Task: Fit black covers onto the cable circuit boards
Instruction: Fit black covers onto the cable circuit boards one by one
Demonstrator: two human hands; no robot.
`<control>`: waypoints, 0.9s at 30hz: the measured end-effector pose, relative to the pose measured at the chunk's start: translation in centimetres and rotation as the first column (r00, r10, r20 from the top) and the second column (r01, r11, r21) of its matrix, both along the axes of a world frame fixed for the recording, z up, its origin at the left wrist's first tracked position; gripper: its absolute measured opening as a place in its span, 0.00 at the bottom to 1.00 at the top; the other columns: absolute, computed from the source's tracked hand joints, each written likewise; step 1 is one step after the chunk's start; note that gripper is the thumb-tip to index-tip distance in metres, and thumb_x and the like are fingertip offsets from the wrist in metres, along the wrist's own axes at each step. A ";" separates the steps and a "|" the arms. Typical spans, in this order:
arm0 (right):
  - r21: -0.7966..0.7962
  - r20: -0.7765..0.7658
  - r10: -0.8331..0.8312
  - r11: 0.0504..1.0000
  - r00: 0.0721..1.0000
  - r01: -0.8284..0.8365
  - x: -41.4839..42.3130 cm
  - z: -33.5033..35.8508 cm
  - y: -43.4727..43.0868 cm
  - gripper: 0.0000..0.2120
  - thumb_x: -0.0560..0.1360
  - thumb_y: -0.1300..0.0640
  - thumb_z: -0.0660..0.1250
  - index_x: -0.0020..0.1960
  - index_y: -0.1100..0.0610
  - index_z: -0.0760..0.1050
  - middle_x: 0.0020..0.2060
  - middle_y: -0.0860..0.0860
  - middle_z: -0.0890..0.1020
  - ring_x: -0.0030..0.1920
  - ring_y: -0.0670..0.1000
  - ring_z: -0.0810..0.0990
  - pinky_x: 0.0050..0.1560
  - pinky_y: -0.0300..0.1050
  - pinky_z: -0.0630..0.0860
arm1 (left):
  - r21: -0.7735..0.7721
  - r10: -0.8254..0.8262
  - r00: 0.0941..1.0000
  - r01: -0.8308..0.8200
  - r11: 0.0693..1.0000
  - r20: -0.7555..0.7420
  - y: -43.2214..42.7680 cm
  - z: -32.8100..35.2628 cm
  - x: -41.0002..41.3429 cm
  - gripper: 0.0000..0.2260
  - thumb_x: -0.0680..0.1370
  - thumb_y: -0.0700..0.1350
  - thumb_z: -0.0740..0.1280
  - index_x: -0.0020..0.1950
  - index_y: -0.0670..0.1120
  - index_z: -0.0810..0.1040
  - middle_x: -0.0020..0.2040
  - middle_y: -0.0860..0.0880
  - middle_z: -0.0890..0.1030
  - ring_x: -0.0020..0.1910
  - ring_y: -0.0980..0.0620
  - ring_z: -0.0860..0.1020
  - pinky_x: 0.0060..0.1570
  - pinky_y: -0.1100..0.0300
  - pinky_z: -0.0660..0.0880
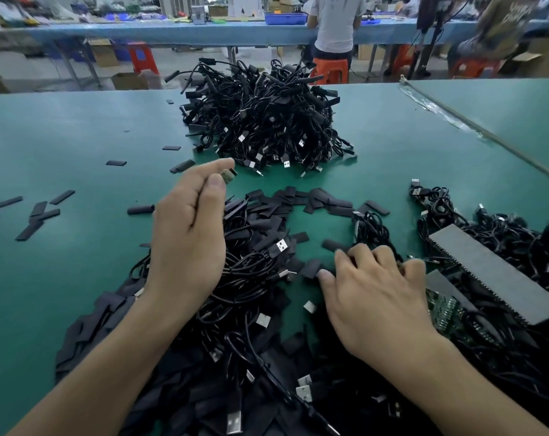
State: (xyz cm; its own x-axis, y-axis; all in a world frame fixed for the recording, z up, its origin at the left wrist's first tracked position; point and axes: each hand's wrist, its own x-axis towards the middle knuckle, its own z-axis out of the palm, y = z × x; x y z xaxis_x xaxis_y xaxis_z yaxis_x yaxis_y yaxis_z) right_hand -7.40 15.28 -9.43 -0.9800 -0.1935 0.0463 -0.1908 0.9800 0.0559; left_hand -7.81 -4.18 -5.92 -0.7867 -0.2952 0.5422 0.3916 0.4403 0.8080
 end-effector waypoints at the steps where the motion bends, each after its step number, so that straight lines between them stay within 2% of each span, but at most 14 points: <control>1: 0.004 0.017 -0.006 1.000 1.000 0.005 -0.3 -0.1 0.2 0.27 0.81 0.40 0.39 0.71 0.51 0.63 0.60 0.49 0.71 0.59 0.55 0.68 0.52 0.55 0.58 | -0.006 -0.009 1.000 0.009 1.000 0.018 0.0 -0.1 -0.1 0.12 0.84 0.45 0.57 0.56 0.61 0.75 0.30 0.55 0.68 0.27 0.56 0.64 0.24 0.62 0.60; 3: -0.009 0.055 -0.008 1.000 0.998 0.009 -0.9 -0.3 0.5 0.31 0.80 0.38 0.37 0.79 0.50 0.52 0.64 0.49 0.68 0.61 0.56 0.66 0.58 0.57 0.61 | -0.005 -0.025 0.998 0.026 1.000 0.052 -0.1 -0.4 -0.1 0.10 0.84 0.45 0.59 0.55 0.61 0.74 0.31 0.53 0.69 0.27 0.57 0.65 0.24 0.67 0.63; 5: -0.037 0.082 0.010 0.999 0.997 -0.007 -1.4 -0.4 0.7 0.31 0.79 0.35 0.37 0.79 0.45 0.50 0.64 0.49 0.67 0.61 0.56 0.65 0.60 0.57 0.61 | 0.002 -0.028 0.996 0.028 1.000 0.079 -0.2 -0.7 -0.2 0.08 0.83 0.46 0.61 0.52 0.61 0.74 0.30 0.47 0.70 0.26 0.58 0.65 0.24 0.68 0.64; 7: -0.060 0.082 0.056 0.997 0.995 -0.051 -1.8 -0.7 0.8 0.29 0.78 0.35 0.39 0.77 0.39 0.53 0.61 0.49 0.68 0.57 0.55 0.63 0.58 0.55 0.59 | 0.003 -0.022 0.995 0.021 1.000 0.099 -0.2 -0.8 -0.2 0.05 0.82 0.49 0.62 0.49 0.60 0.73 0.32 0.43 0.73 0.26 0.57 0.66 0.24 0.67 0.65; 9: -0.107 0.067 0.092 0.991 0.993 -0.085 -2.0 -1.2 0.8 0.27 0.77 0.35 0.43 0.75 0.36 0.58 0.55 0.47 0.67 0.52 0.52 0.60 0.56 0.54 0.58 | 0.010 -0.014 0.993 0.013 1.000 0.113 -0.3 -0.8 -0.2 0.04 0.80 0.52 0.61 0.48 0.61 0.74 0.33 0.46 0.76 0.26 0.58 0.67 0.24 0.66 0.65; 12: -0.212 -0.007 0.115 0.971 0.993 -0.114 -1.8 -1.7 0.5 0.23 0.76 0.33 0.52 0.67 0.36 0.68 0.50 0.43 0.66 0.53 0.50 0.62 0.54 0.52 0.57 | 0.063 -0.048 0.987 0.039 0.997 0.153 -0.3 -0.8 -0.2 0.09 0.77 0.49 0.60 0.49 0.62 0.76 0.35 0.56 0.79 0.25 0.59 0.65 0.23 0.64 0.64; 14: -0.304 -0.076 0.119 0.943 0.990 -0.137 -1.7 -1.8 0.4 0.18 0.75 0.33 0.58 0.61 0.38 0.74 0.48 0.41 0.69 0.54 0.48 0.65 0.53 0.49 0.56 | 0.082 -0.079 0.979 0.064 0.995 0.189 -0.2 -0.8 -0.2 0.13 0.76 0.46 0.58 0.52 0.62 0.78 0.37 0.58 0.81 0.25 0.56 0.64 0.23 0.61 0.62; 16: -0.402 -0.156 0.138 0.895 0.978 -0.190 -1.6 -1.8 0.4 0.13 0.75 0.37 0.66 0.55 0.40 0.79 0.46 0.41 0.72 0.52 0.47 0.68 0.52 0.47 0.57 | 0.040 -0.098 0.973 0.091 0.995 0.211 0.0 -0.7 -0.1 0.15 0.78 0.42 0.59 0.55 0.60 0.78 0.38 0.58 0.83 0.27 0.51 0.65 0.24 0.56 0.64; 18: -0.569 -0.234 0.148 0.780 0.961 -0.259 -1.6 -1.6 0.4 0.05 0.75 0.46 0.71 0.49 0.44 0.82 0.43 0.40 0.77 0.48 0.46 0.74 0.51 0.45 0.66 | -0.021 -0.124 0.960 0.133 0.991 0.250 0.2 -0.7 0.1 0.16 0.81 0.38 0.59 0.57 0.58 0.78 0.39 0.57 0.84 0.29 0.47 0.68 0.25 0.51 0.67; 19: -0.677 -0.251 0.139 0.682 0.958 -0.277 -1.6 -1.5 0.4 0.01 0.75 0.50 0.72 0.46 0.46 0.82 0.40 0.41 0.79 0.44 0.44 0.76 0.47 0.42 0.71 | -0.039 -0.144 0.951 0.160 0.986 0.273 0.3 -0.7 0.2 0.17 0.82 0.36 0.59 0.56 0.58 0.78 0.40 0.57 0.84 0.29 0.48 0.70 0.26 0.53 0.68; 21: -0.854 -0.238 0.100 0.453 0.966 -0.257 -1.5 -1.3 0.3 0.04 0.74 0.55 0.73 0.41 0.49 0.80 0.34 0.43 0.81 0.35 0.44 0.78 0.37 0.37 0.74 | -0.045 -0.181 0.929 0.206 0.978 0.323 0.5 -0.8 0.3 0.17 0.82 0.35 0.59 0.54 0.58 0.78 0.39 0.56 0.84 0.29 0.55 0.74 0.26 0.65 0.69; 23: -0.927 -0.204 0.103 0.301 0.973 -0.226 -1.4 -1.2 0.2 0.06 0.74 0.57 0.73 0.40 0.50 0.79 0.32 0.46 0.81 0.32 0.46 0.78 0.34 0.39 0.75 | -0.037 -0.199 0.908 0.228 0.973 0.368 0.6 -0.8 0.4 0.17 0.82 0.35 0.59 0.53 0.58 0.78 0.40 0.56 0.83 0.30 0.58 0.77 0.27 0.68 0.70; 25: -0.950 -0.167 0.139 0.242 0.976 -0.197 -1.3 -1.1 0.2 0.07 0.73 0.59 0.73 0.41 0.49 0.78 0.33 0.47 0.82 0.31 0.50 0.78 0.33 0.41 0.76 | -0.051 -0.206 0.901 0.243 0.969 0.382 0.8 -0.9 0.5 0.15 0.82 0.37 0.60 0.52 0.58 0.78 0.40 0.56 0.84 0.32 0.58 0.79 0.31 0.63 0.75; 27: -0.948 -0.121 0.175 0.271 0.977 -0.166 -1.3 -1.2 0.2 0.10 0.73 0.60 0.74 0.44 0.47 0.77 0.33 0.46 0.83 0.28 0.44 0.76 0.31 0.37 0.74 | -0.070 -0.212 0.901 0.256 0.964 0.379 0.9 -1.0 0.6 0.10 0.79 0.41 0.66 0.52 0.58 0.78 0.38 0.55 0.84 0.34 0.57 0.82 0.38 0.62 0.78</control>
State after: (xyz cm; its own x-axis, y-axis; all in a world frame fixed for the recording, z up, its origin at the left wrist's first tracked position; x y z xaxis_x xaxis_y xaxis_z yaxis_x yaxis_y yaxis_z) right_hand -8.72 15.50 -10.63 -0.9317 -0.1800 0.3156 -0.3565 0.2850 -0.8898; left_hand -7.25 -3.31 -6.93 -0.9744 -0.0310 0.2225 0.1821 0.4710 0.8631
